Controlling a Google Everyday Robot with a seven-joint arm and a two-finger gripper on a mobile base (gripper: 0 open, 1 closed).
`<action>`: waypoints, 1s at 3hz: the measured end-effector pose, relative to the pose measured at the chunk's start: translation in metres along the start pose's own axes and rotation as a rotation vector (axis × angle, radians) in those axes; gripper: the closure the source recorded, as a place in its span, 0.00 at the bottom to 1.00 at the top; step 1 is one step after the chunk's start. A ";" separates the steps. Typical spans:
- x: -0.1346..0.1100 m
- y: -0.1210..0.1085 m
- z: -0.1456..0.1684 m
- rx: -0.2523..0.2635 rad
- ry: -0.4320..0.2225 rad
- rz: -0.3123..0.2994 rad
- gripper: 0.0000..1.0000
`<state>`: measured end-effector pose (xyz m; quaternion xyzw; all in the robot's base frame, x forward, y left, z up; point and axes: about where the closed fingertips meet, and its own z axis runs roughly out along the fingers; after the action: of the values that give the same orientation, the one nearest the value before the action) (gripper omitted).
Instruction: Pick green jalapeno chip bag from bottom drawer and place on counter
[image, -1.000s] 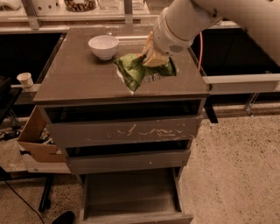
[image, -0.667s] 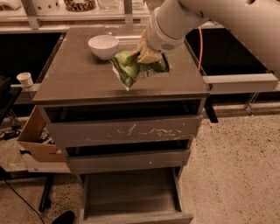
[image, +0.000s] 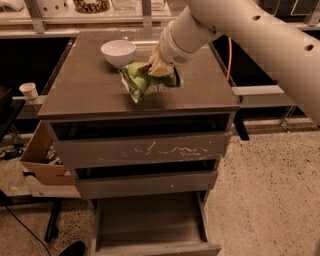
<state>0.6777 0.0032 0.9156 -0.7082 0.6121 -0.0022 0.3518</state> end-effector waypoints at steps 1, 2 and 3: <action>0.007 0.005 0.020 -0.031 -0.067 0.079 1.00; 0.012 0.009 0.033 -0.047 -0.138 0.153 1.00; 0.012 0.010 0.034 -0.051 -0.144 0.159 1.00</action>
Offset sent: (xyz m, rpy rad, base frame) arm 0.0142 0.0012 -0.0459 0.2873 0.1712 -0.0502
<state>0.6867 0.0094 0.8794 -0.6645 0.6392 0.0922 0.3760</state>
